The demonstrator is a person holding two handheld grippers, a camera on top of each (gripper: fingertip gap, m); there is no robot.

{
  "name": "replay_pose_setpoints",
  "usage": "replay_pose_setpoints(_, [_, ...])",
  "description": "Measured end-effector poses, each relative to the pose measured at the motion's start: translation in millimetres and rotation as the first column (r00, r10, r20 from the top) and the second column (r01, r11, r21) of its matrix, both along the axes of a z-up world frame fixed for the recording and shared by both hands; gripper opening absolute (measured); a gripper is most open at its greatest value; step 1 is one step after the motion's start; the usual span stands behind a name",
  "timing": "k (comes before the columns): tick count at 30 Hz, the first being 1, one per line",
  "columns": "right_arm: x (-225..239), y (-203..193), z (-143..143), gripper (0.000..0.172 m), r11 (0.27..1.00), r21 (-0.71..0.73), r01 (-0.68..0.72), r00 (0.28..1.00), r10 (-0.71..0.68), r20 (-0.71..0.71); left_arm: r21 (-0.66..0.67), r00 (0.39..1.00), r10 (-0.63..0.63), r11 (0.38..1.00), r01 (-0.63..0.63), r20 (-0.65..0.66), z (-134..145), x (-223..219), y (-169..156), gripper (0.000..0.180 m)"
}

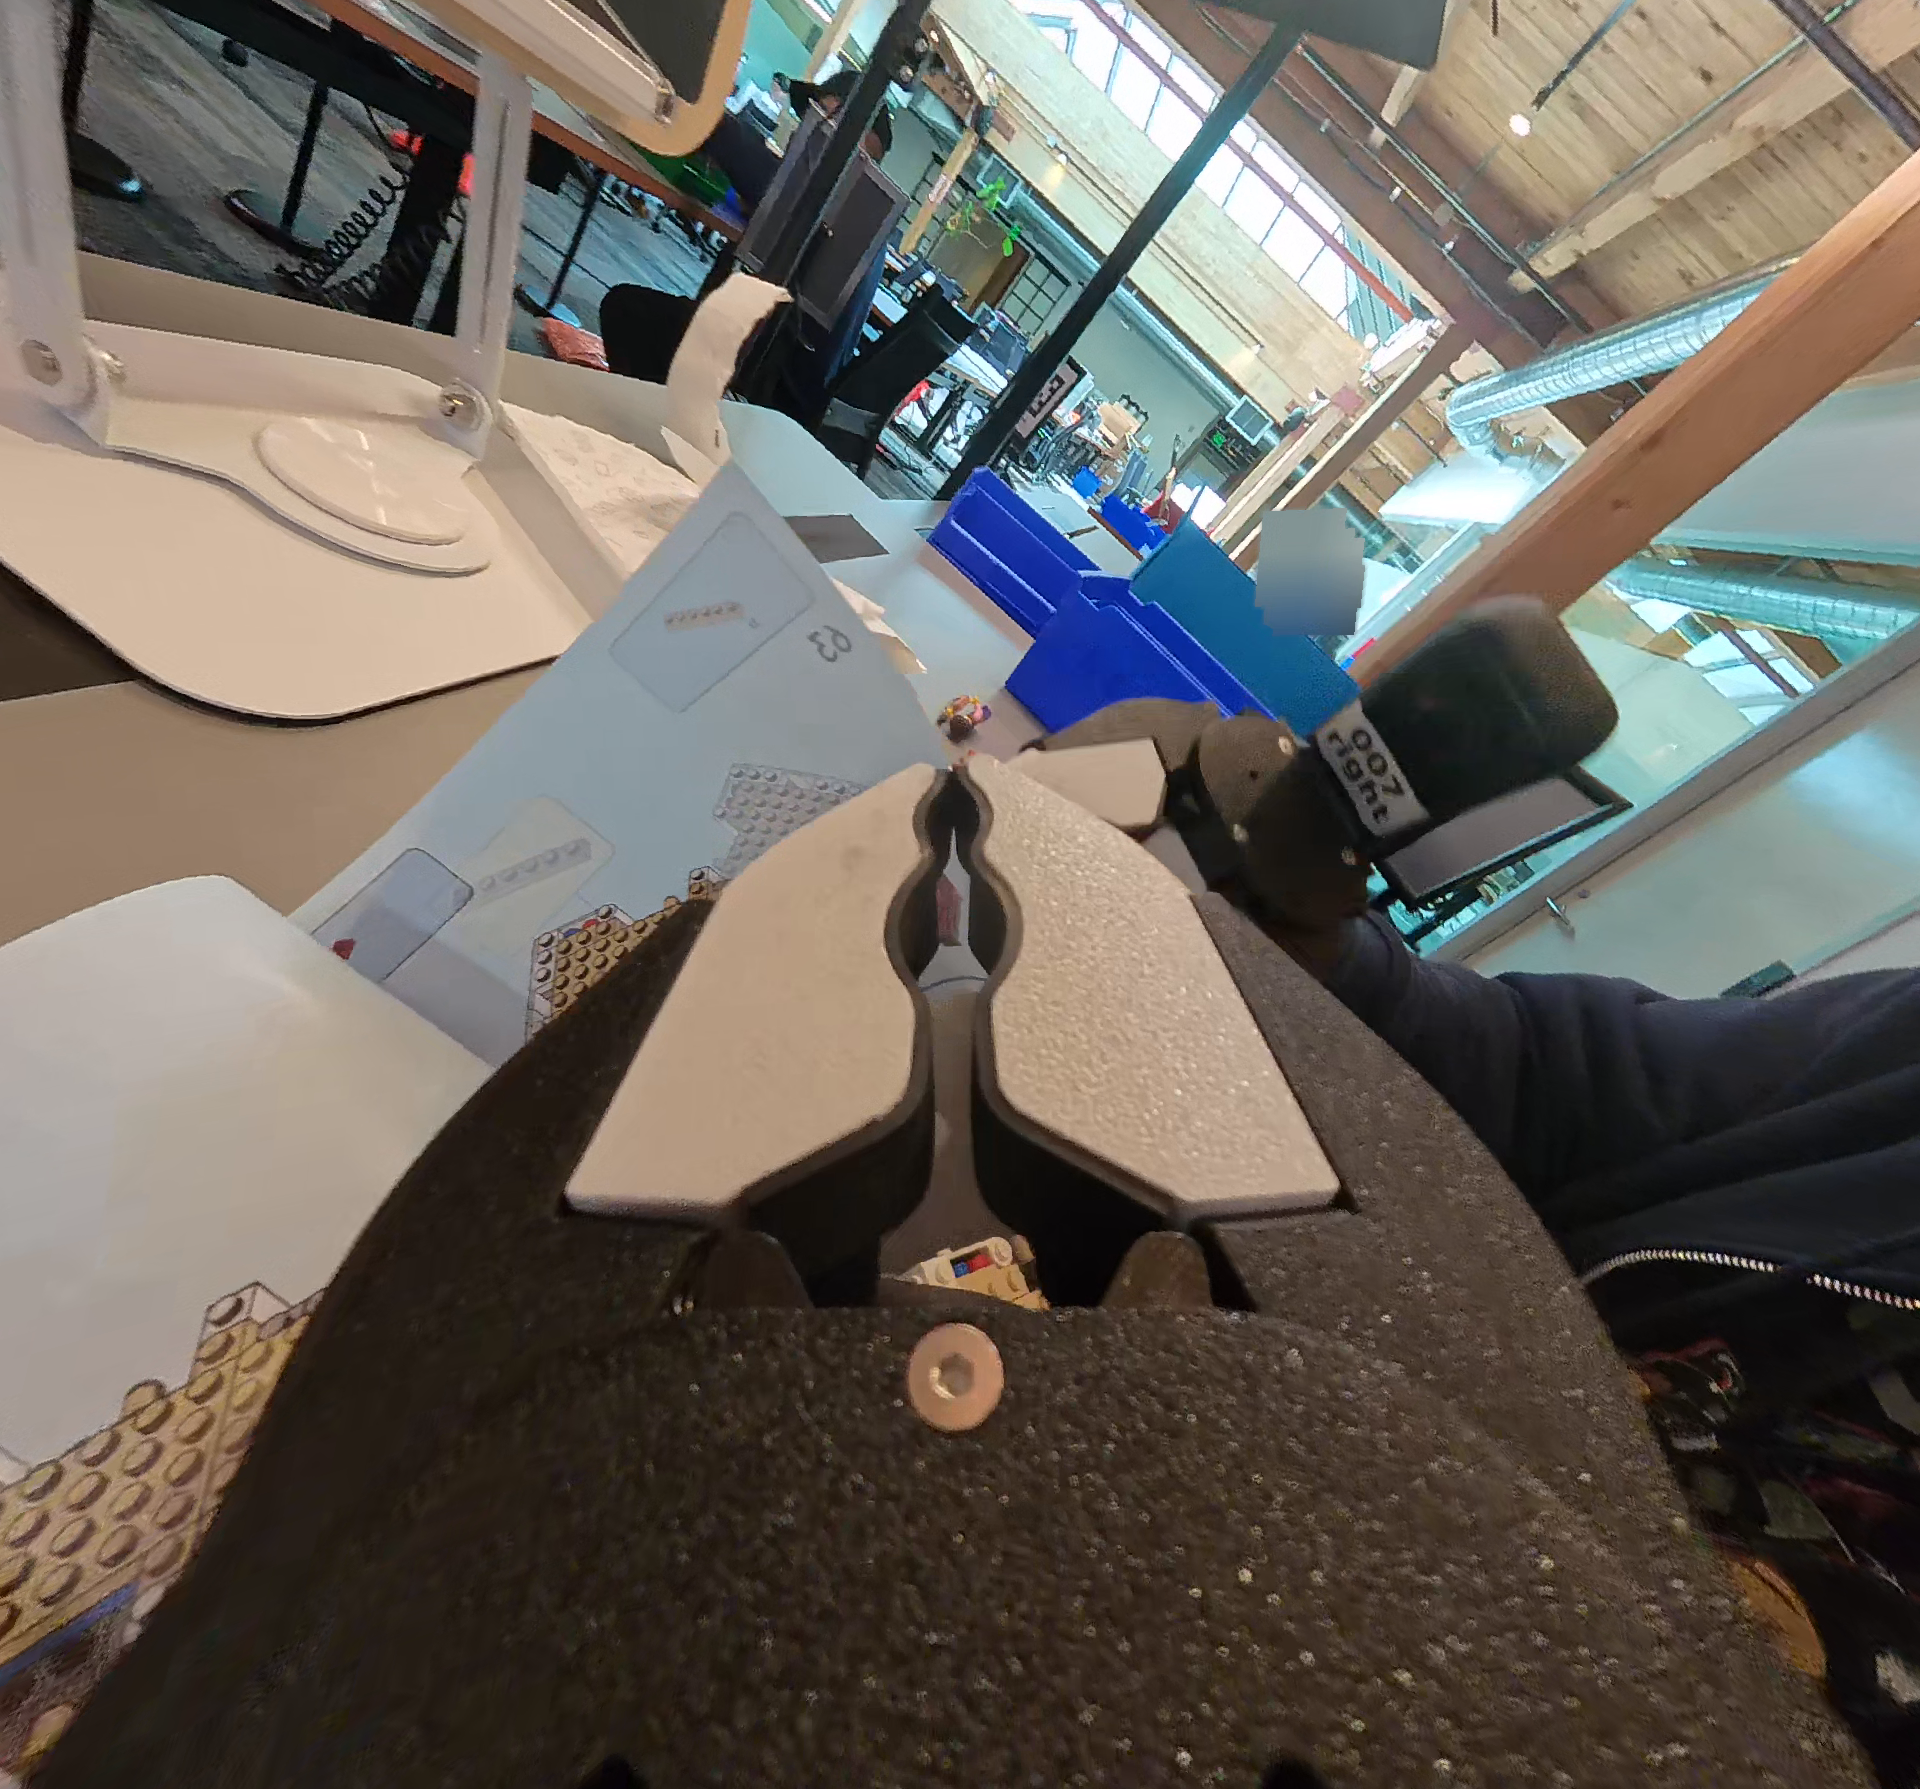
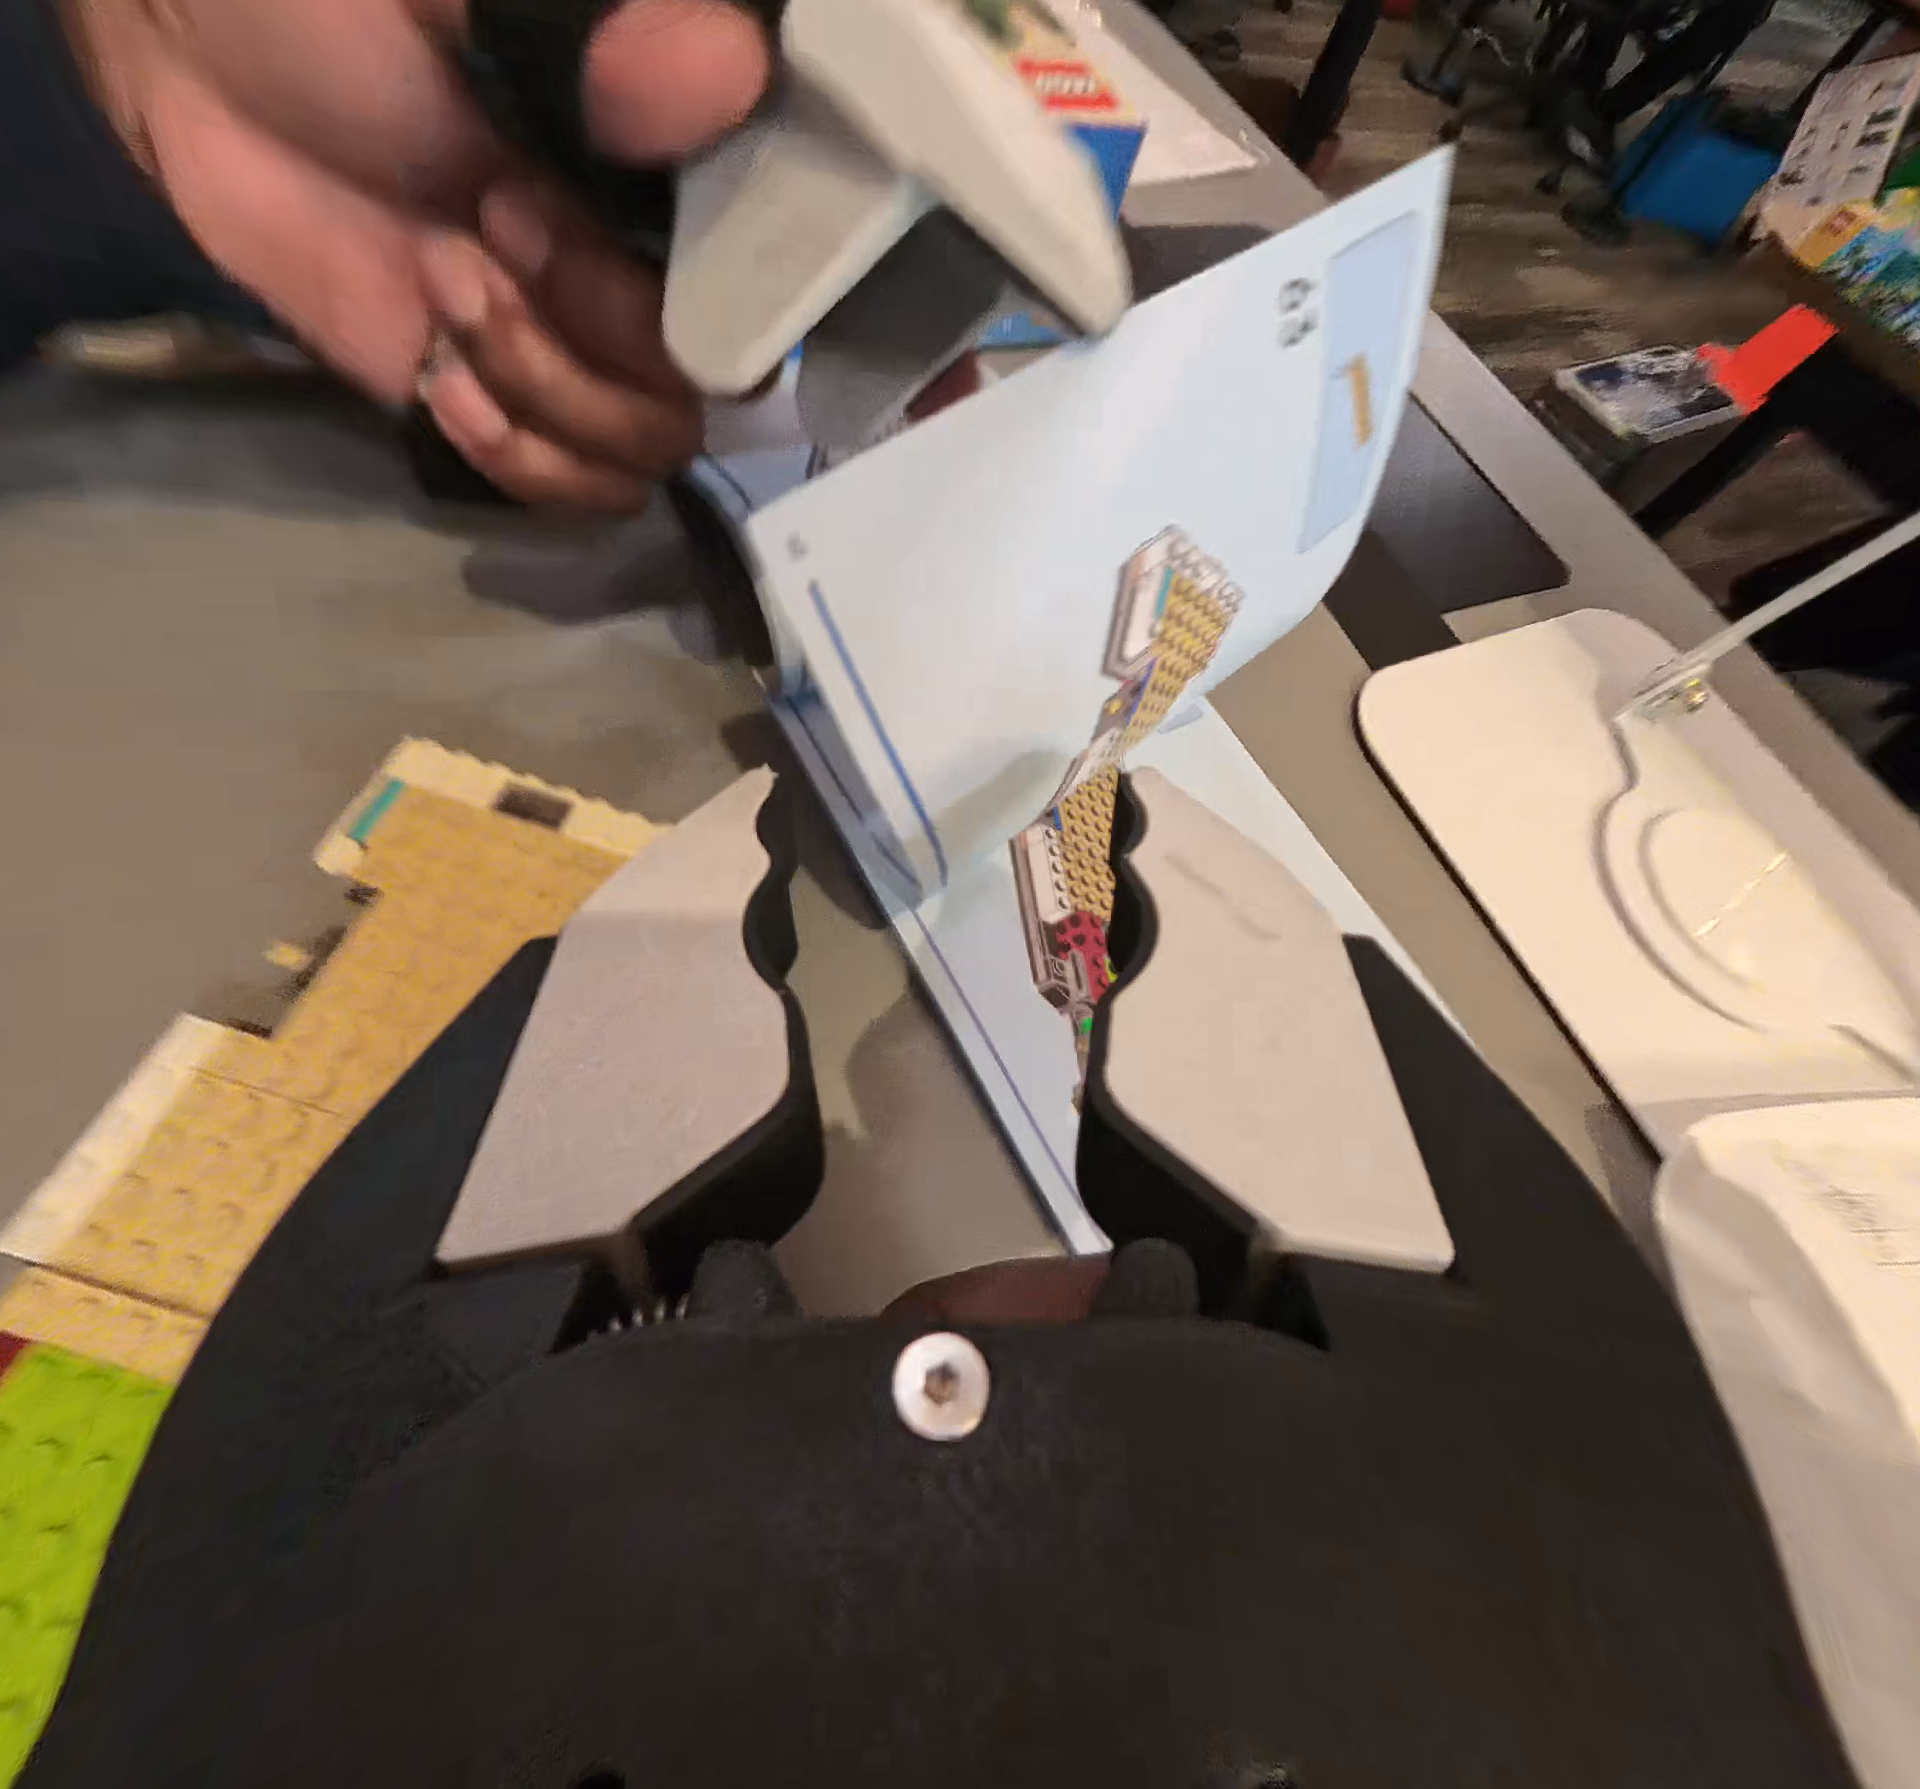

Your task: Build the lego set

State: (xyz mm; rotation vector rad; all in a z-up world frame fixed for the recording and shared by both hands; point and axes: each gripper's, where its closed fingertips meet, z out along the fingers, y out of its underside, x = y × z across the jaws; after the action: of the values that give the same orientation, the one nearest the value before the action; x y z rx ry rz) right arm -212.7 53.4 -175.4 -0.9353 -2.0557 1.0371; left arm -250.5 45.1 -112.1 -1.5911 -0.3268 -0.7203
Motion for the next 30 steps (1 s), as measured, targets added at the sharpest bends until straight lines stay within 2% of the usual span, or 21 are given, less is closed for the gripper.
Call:
replay_pose_setpoints(3, [-3.5,0.4,-15.3,0.058,0.994,0.103,0.043,0.999,-0.044,0.004,-0.011,0.998,0.055,0.998,-0.055,0.029,-1.3,-11.5,-1.5,0.000])
replay_pose_setpoints(8, [-7.6,9.8,-32.0,0.050,0.982,0.139,0.131,0.989,-0.138,0.047,-0.021,0.994,0.098,0.995,-0.097,0.053,-0.1,-19.5,-3.7,0.000])
replay_pose_setpoints(17, [-2.7,4.2,-34.0,0.047,0.988,-0.088,0.128,0.975,-0.109,0.196,-0.002,0.997,0.073,0.997,-0.073,0.039,9.7,-9.0,-0.3,0.002])
replay_pose_setpoints(23, [-2.0,4.9,-42.4,0.048,0.981,-0.120,0.153,0.960,-0.119,0.252,0.005,0.999,0.041,0.999,-0.041,0.012,19.3,2.4,1.9,0.017])
replay_pose_setpoints(27, [-3.1,15.5,-50.2,0.048,0.966,-0.120,0.229,0.936,-0.184,0.300,-0.084,0.992,0.058,0.994,-0.067,-0.108,18.0,-0.3,-3.9,0.021])
replay_pose_setpoints(30, [-3.5,21.2,-50.8,0.046,0.951,-0.149,0.270,0.922,-0.211,0.324,-0.260,0.938,0.055,0.954,-0.150,-0.341,5.1,-9.9,-16.9,0.028])
